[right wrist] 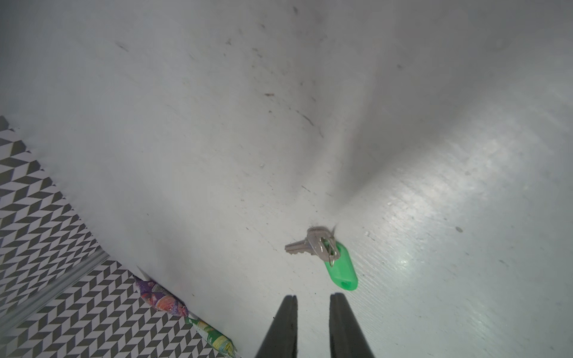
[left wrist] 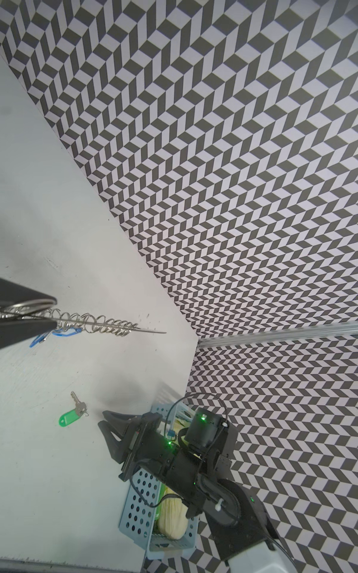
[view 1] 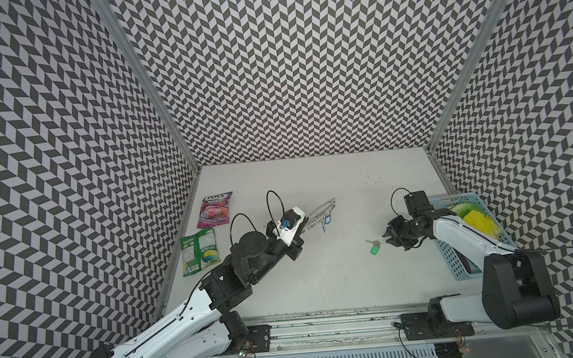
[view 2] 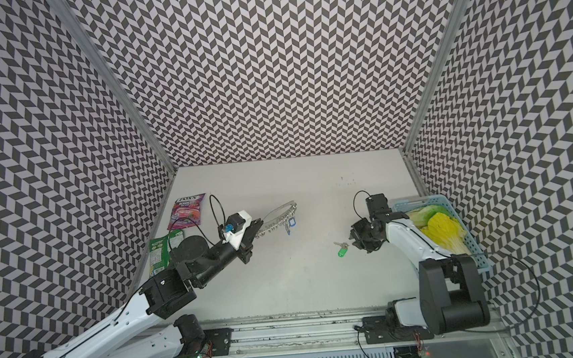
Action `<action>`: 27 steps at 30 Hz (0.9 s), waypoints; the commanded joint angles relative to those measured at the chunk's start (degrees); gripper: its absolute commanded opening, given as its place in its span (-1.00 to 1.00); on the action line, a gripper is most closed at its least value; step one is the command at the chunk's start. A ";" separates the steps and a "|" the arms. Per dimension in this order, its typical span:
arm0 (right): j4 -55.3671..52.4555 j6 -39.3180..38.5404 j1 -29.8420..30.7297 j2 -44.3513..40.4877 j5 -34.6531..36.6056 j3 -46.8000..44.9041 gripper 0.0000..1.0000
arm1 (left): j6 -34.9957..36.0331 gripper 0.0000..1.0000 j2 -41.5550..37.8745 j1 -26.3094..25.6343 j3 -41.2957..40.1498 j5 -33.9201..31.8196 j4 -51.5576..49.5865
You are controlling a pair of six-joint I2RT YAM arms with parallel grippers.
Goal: Attach keys to a key ring
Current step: Pick up the key from the center of the board.
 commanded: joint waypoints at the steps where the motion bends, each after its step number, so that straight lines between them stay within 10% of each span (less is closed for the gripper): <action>1: 0.44 0.78 0.35 1.16 0.46 -1.18 -0.55 | 0.33 -1.00 -0.29 0.30 0.64 -1.43 4.87; 27: 5.27 4.29 0.41 5.81 2.30 -0.04 -0.55 | 1.22 -1.00 -1.40 0.31 -0.57 -0.90 4.22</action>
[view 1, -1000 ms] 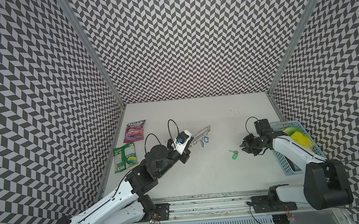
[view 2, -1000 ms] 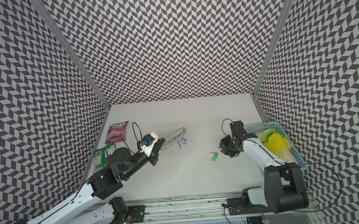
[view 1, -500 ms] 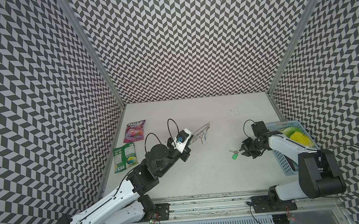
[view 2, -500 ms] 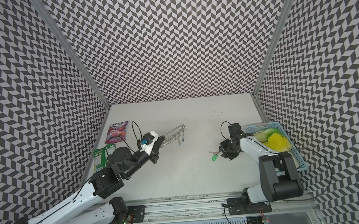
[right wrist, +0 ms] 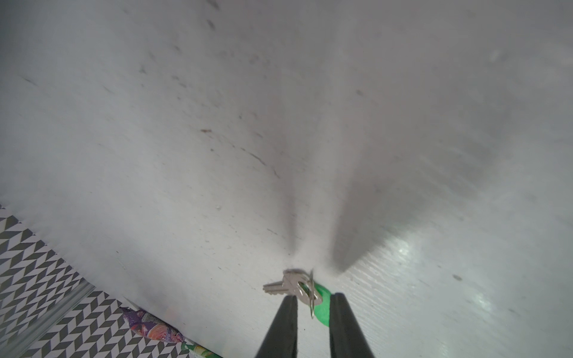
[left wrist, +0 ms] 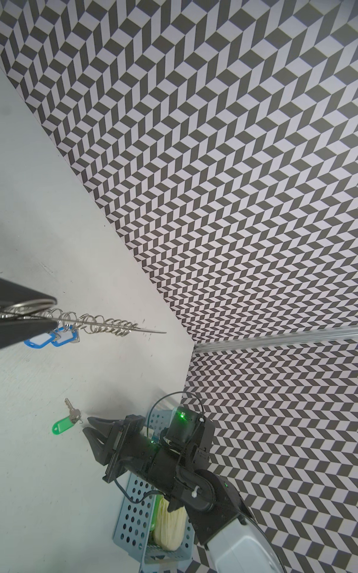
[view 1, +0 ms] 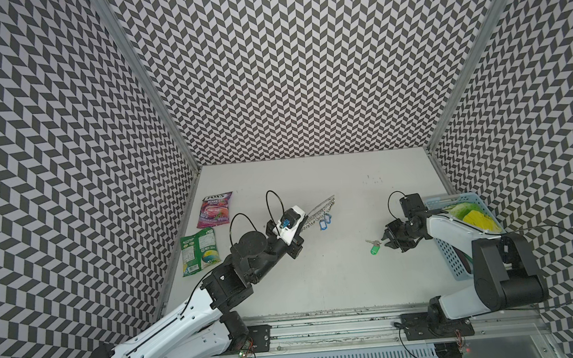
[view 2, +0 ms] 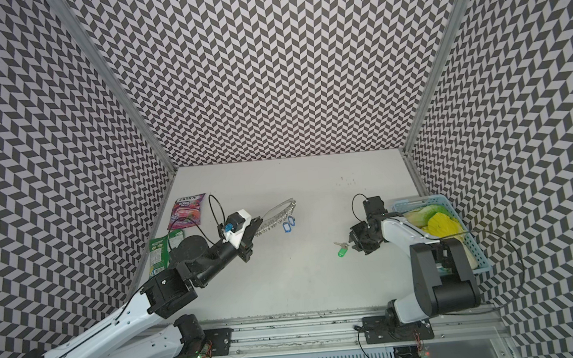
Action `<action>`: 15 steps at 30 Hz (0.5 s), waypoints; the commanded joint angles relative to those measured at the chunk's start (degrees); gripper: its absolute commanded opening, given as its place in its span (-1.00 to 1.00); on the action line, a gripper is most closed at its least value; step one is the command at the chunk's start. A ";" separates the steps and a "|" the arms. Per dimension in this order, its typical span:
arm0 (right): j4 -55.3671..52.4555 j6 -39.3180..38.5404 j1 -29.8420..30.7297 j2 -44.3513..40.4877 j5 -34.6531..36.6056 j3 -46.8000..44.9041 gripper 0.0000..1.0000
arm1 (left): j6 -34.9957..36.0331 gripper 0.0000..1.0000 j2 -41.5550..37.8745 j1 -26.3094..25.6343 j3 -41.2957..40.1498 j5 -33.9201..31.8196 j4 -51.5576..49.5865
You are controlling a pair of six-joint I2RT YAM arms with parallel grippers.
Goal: Attach keys to a key ring
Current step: Pick up the key from the center of the board.
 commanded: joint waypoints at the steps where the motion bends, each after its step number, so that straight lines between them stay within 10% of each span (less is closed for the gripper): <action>1: 1.62 1.19 0.36 0.46 1.23 0.94 -0.55 | 0.35 -1.00 -1.57 0.33 -0.43 -0.16 3.00; 15: 3.15 2.99 1.68 0.99 0.70 0.15 -0.59 | 0.22 -1.00 -2.29 0.37 -0.91 -0.25 2.74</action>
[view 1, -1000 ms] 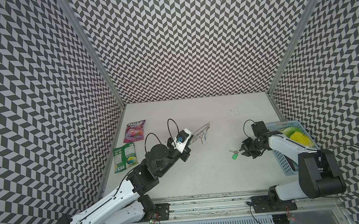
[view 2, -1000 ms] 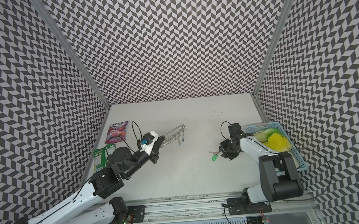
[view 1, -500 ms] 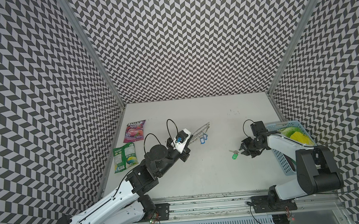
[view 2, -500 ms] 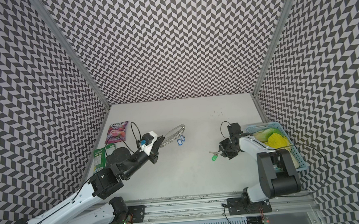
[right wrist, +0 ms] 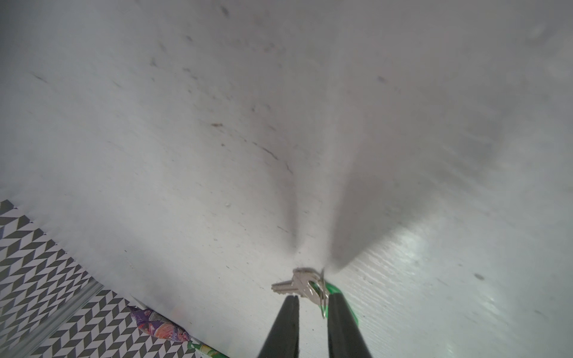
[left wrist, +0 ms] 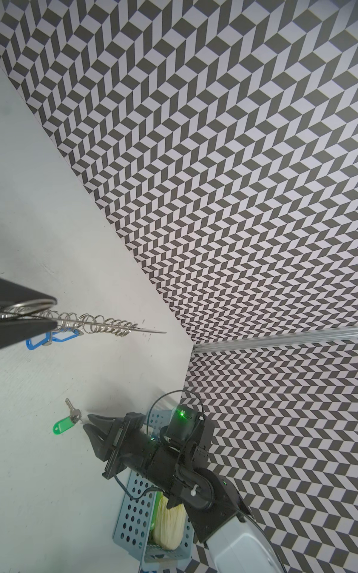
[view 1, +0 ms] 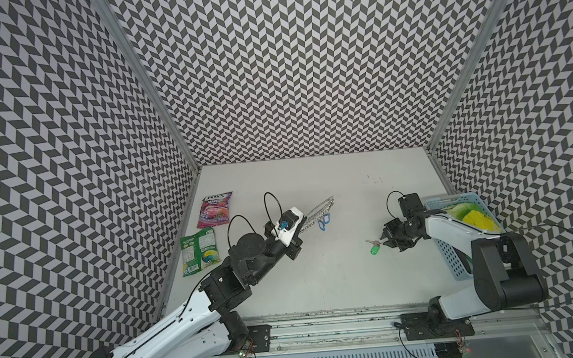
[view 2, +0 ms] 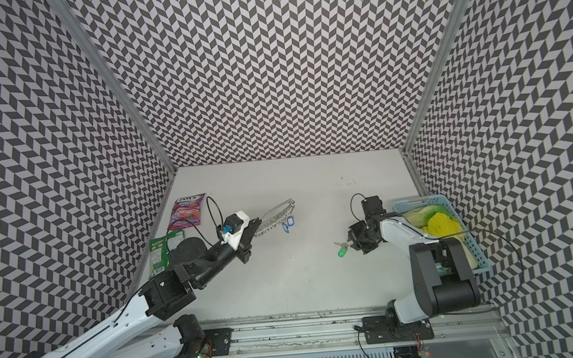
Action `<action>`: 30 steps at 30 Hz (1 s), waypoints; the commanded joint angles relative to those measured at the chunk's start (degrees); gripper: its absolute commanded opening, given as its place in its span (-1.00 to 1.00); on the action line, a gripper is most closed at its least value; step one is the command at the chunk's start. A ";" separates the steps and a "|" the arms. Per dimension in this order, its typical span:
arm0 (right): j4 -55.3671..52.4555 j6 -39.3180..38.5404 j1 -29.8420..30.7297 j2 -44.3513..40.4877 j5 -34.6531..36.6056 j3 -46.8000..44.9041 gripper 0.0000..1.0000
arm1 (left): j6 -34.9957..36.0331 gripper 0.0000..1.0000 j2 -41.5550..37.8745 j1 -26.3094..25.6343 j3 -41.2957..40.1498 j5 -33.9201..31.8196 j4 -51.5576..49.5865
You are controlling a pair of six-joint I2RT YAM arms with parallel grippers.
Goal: Attach keys to a key ring
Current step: Pick up the key from the center of the board.
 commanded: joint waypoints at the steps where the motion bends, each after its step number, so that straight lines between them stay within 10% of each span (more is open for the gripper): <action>1: 1.54 0.91 0.51 0.84 0.85 0.13 -0.59 | 0.24 -1.00 -1.40 0.37 -0.07 -0.23 2.64; 30: 2.58 1.34 1.21 1.99 0.80 -1.08 -0.63 | 0.59 -1.00 -2.55 0.37 -0.81 -0.86 2.28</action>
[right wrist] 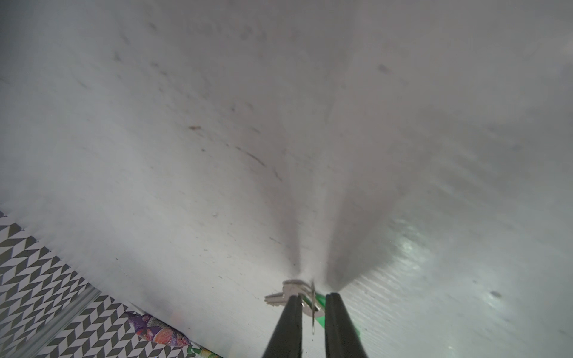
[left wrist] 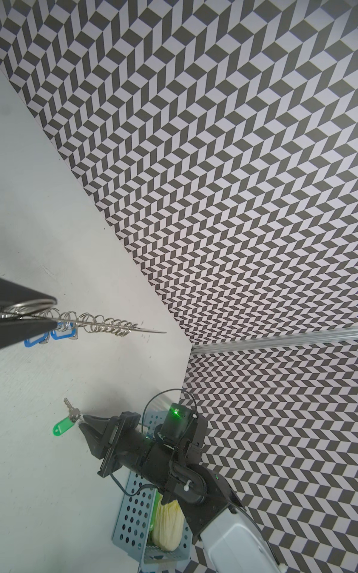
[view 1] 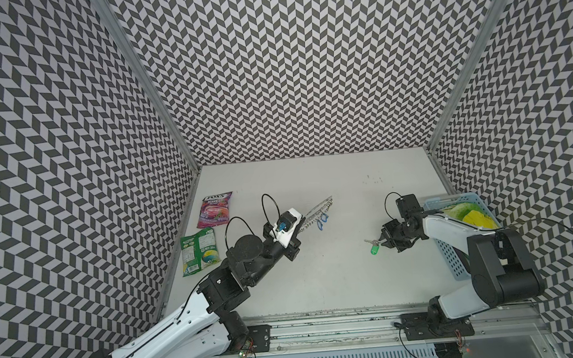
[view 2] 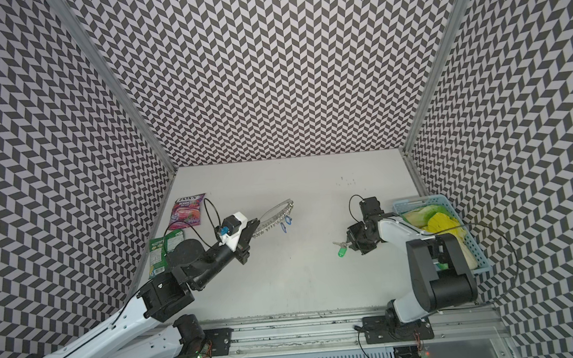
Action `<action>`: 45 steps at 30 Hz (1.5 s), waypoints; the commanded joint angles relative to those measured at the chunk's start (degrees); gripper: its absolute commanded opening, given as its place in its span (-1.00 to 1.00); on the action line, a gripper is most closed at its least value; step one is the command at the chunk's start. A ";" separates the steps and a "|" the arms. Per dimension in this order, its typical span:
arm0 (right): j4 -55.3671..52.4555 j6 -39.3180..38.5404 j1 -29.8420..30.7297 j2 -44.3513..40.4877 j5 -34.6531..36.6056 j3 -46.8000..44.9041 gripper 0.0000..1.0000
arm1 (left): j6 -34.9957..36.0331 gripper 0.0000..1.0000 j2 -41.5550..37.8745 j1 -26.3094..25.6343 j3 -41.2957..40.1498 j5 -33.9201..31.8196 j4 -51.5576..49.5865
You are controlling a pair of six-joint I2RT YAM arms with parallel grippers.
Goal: Attach keys to a key ring
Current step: Pick up the key from the center of the board.
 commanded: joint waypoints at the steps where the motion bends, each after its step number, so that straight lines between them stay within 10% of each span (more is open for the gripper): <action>1: 1.31 0.35 0.56 0.24 0.82 -0.87 -0.63 | 0.40 -1.00 -1.28 0.37 -0.20 -0.58 2.41; 29: 3.72 1.74 0.85 1.73 0.47 0.58 -1.00 | 0.67 -1.00 -1.69 0.43 -0.26 -0.70 1.97; 45: -3.45 -7.39 1.58 -12.64 6.32 15.46 -1.00 | 0.27 -1.00 3.83 0.78 5.08 6.18 2.77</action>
